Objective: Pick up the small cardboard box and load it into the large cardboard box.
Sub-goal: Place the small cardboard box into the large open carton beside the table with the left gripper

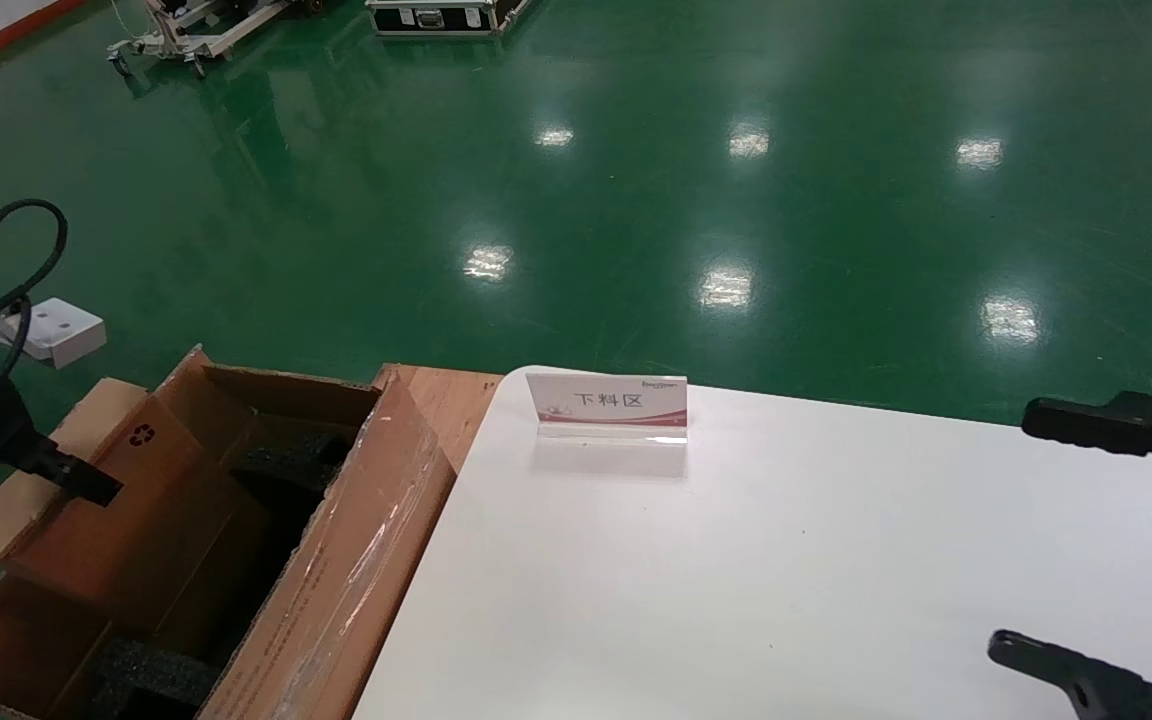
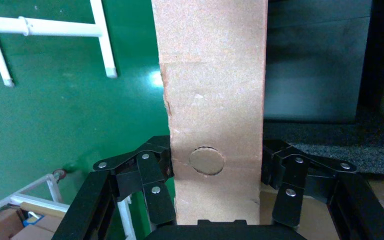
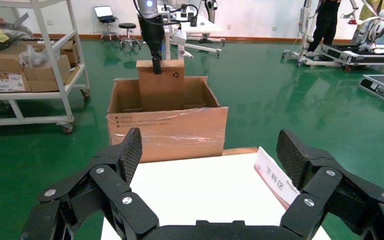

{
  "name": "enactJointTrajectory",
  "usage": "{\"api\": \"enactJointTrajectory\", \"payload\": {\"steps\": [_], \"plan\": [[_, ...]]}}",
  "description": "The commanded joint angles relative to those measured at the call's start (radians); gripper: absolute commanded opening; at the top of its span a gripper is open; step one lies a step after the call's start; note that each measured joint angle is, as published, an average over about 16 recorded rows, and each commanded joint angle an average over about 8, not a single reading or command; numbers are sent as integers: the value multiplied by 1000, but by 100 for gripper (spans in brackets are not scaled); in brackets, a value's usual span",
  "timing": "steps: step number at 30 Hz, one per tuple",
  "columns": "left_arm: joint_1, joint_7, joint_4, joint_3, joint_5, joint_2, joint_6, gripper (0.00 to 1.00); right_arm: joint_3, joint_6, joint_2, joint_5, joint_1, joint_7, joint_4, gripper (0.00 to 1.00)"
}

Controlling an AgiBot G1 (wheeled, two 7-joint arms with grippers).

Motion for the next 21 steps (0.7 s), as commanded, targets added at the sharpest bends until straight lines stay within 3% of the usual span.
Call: {"api": "enactJointTrajectory", "payload": {"steps": [1, 21], "plan": [[15, 2, 16, 1, -8, 10, -7, 0, 0, 0, 0, 0, 0, 0, 0, 100], [183, 65, 188, 9, -79, 79, -77, 0, -1, 1, 1, 1, 0, -1, 0, 100]]}}
